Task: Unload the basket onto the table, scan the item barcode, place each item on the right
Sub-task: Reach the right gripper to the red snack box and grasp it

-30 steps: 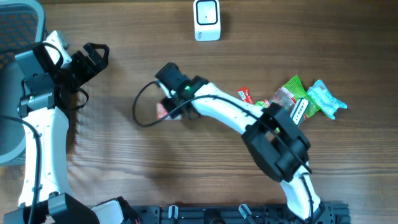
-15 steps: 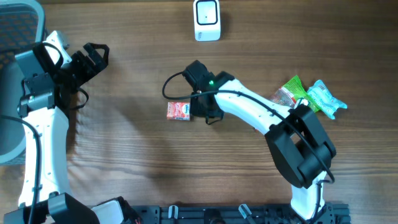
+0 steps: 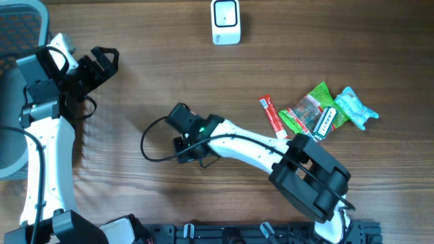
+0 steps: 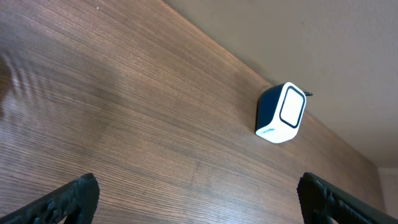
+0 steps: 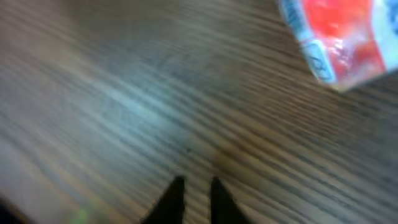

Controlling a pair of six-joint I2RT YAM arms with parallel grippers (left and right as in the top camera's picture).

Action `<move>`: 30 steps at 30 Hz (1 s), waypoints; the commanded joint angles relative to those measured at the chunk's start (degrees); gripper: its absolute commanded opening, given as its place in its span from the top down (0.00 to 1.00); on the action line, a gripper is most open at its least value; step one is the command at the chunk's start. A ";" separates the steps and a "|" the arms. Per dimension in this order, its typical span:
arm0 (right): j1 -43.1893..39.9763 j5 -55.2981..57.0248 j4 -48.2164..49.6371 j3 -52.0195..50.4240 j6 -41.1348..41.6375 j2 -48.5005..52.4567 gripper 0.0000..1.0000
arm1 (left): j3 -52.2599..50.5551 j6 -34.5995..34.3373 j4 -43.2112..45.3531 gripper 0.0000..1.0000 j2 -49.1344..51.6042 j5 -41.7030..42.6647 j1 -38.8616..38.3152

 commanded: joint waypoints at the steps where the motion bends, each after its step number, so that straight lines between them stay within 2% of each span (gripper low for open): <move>1: -4.09 -4.57 0.02 2.78 -18.43 -7.08 0.46 | 0.15 0.92 0.13 0.00 0.00 0.09 0.15; 2: -6.54 -4.48 0.22 3.30 -23.19 -8.85 0.47 | 0.15 0.92 0.13 0.00 0.00 0.09 0.15; 4: -10.78 -2.80 2.23 3.28 -27.15 -8.81 0.53 | 0.15 0.92 0.13 0.00 0.00 0.09 0.15; 10: -12.96 -2.32 8.94 3.26 -38.84 -3.08 0.53 | 0.15 0.92 0.13 0.00 0.00 0.09 0.15; 14: -12.96 0.98 8.96 3.23 -36.59 2.45 0.53 | 0.15 0.92 0.13 0.00 0.00 0.09 0.15; 22: -13.00 -2.62 9.11 3.19 -32.74 3.50 0.62 | 0.15 0.92 0.13 0.00 0.00 0.09 0.15; 26: -13.00 -3.48 9.51 1.64 -32.92 3.52 0.60 | 0.15 0.92 0.13 0.00 0.00 0.09 0.15; 28: -13.00 -3.48 11.82 -0.57 -32.85 3.52 0.54 | 0.15 0.92 0.13 0.00 0.00 0.09 0.15; 30: -13.00 -3.50 12.61 -1.25 -32.30 3.52 0.58 | 0.15 0.92 0.13 0.00 0.00 0.09 0.15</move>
